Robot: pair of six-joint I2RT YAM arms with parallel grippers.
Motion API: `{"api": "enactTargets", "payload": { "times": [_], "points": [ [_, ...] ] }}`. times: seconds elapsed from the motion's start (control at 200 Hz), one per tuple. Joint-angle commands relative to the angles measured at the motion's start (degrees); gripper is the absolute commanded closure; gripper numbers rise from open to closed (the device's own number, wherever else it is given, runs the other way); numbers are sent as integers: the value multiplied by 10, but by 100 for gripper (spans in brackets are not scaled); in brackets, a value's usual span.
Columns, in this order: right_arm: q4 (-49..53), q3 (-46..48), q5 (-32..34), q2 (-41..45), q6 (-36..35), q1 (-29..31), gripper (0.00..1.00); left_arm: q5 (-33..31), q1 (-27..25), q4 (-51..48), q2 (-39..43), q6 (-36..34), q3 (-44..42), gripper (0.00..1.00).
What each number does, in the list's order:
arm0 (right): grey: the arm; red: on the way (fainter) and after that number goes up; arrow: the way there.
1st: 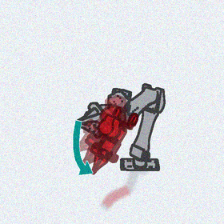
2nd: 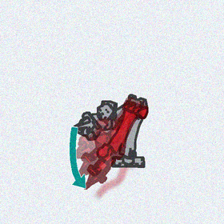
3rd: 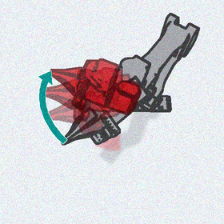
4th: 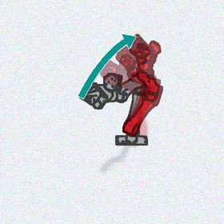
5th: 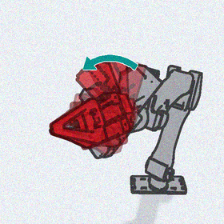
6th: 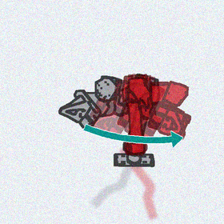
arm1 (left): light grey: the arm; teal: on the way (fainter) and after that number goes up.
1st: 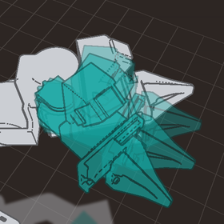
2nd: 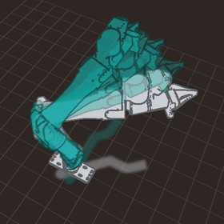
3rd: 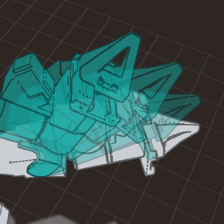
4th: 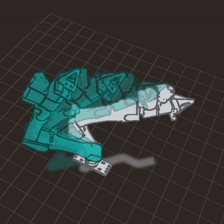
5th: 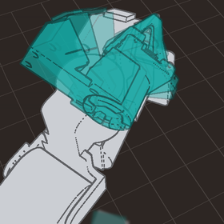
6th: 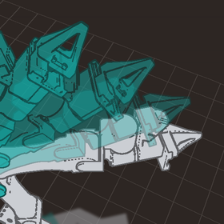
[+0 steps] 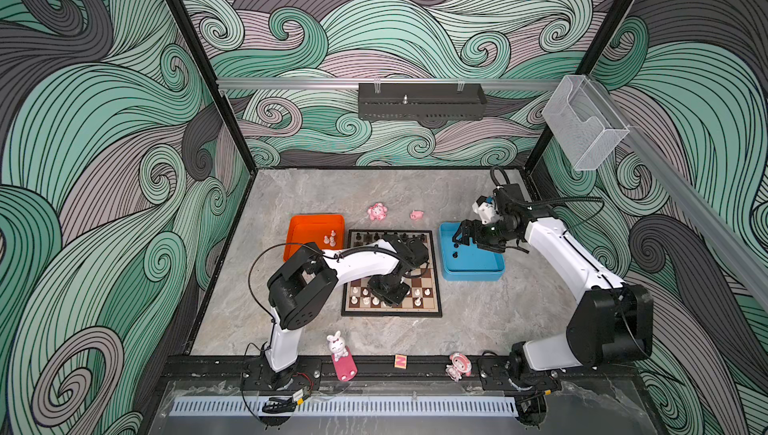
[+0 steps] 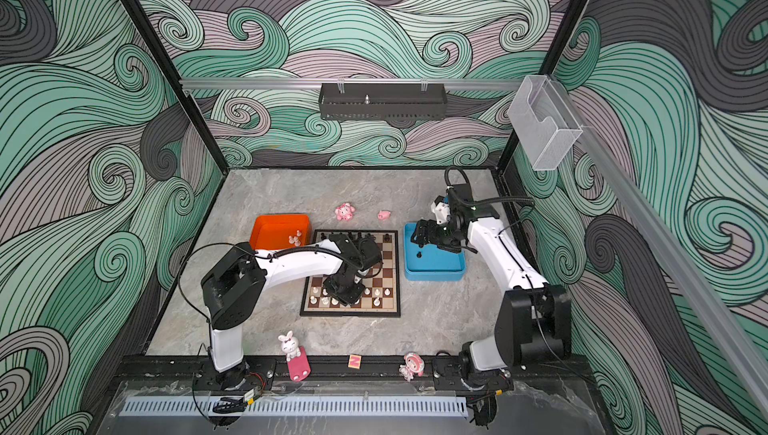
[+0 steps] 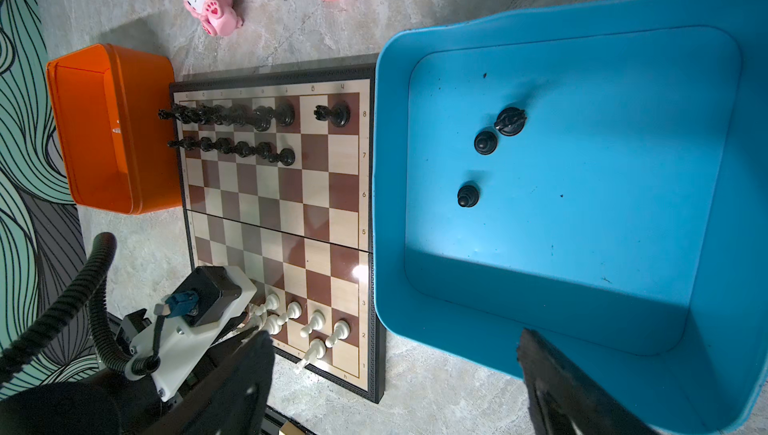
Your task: Set up the chess pieces on the board
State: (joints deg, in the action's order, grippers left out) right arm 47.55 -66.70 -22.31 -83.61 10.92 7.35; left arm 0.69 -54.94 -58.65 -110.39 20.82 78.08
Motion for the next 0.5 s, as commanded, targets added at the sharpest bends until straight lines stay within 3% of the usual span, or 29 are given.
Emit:
{"api": "enactTargets", "payload": {
  "times": [0.0,0.495],
  "points": [
    [3,0,2,-6,-5,-5,8,0,1,-9,-2,-4,9,79],
    [3,-2,0,2,-4,-5,8,-18,0,-76,30,-9,61,83]
  ]
}}
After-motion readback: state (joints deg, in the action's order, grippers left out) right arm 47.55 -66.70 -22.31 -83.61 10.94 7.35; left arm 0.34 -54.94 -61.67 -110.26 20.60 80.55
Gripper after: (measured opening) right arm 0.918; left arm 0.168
